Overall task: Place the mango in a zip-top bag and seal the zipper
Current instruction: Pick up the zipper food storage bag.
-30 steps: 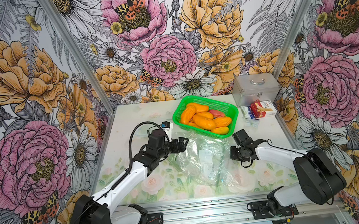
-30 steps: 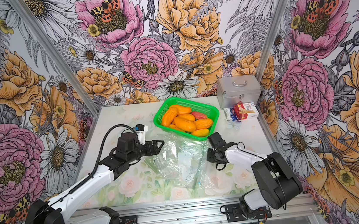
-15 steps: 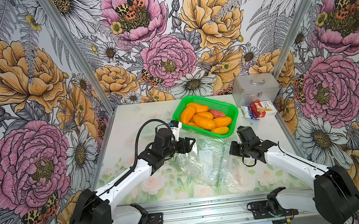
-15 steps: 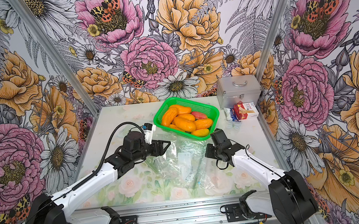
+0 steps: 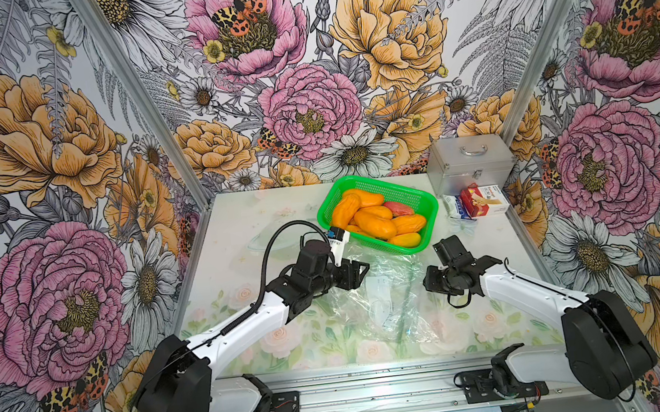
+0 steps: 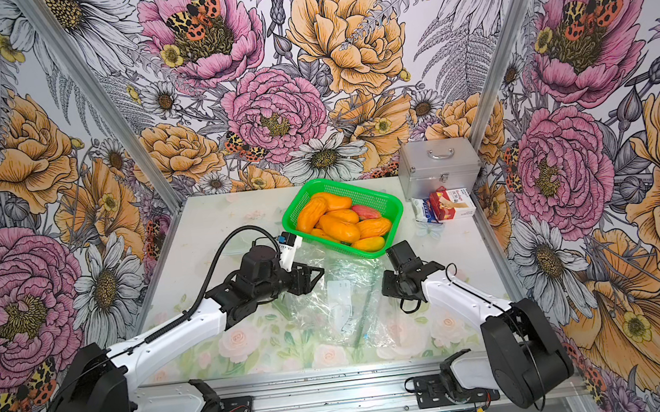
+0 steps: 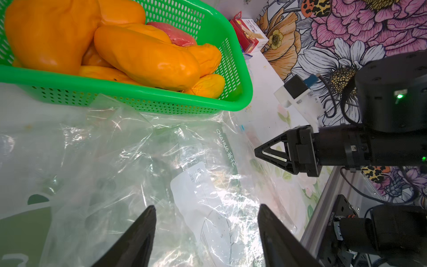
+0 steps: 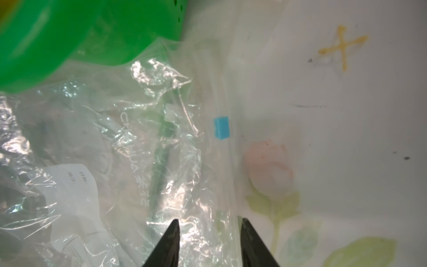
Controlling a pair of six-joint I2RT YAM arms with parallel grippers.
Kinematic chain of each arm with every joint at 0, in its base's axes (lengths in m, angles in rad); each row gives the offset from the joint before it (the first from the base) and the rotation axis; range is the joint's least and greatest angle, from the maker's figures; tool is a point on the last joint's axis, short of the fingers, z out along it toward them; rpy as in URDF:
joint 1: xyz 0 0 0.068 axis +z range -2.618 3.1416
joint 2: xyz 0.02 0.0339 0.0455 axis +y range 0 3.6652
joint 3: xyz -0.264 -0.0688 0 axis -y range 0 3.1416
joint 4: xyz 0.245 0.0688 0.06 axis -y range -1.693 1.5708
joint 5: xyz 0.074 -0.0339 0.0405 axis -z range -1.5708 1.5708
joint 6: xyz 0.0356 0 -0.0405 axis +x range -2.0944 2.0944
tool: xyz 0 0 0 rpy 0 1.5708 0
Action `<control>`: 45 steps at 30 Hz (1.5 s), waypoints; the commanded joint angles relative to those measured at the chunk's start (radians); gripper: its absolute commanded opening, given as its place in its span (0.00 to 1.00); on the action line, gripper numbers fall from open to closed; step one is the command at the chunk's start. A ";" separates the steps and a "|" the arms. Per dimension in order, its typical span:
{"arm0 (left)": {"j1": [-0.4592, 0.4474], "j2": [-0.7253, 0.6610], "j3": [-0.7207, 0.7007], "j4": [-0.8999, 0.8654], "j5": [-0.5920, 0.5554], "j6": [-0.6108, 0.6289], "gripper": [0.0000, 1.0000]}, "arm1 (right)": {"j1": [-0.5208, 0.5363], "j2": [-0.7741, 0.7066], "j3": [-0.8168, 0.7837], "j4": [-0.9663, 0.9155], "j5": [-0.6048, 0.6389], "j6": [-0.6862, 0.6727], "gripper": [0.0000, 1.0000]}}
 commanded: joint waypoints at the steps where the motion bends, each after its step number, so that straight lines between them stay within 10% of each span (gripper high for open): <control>1: -0.055 0.079 0.039 0.007 -0.062 0.071 0.67 | -0.039 0.008 -0.004 -0.006 -0.048 -0.028 0.45; 27: 0.018 0.338 0.005 0.056 -0.203 -0.062 0.48 | -0.147 0.083 -0.110 0.274 -0.436 0.000 0.48; 45: 0.035 0.332 -0.014 0.091 -0.184 -0.092 0.45 | -0.148 -0.034 -0.104 0.296 -0.510 0.062 0.20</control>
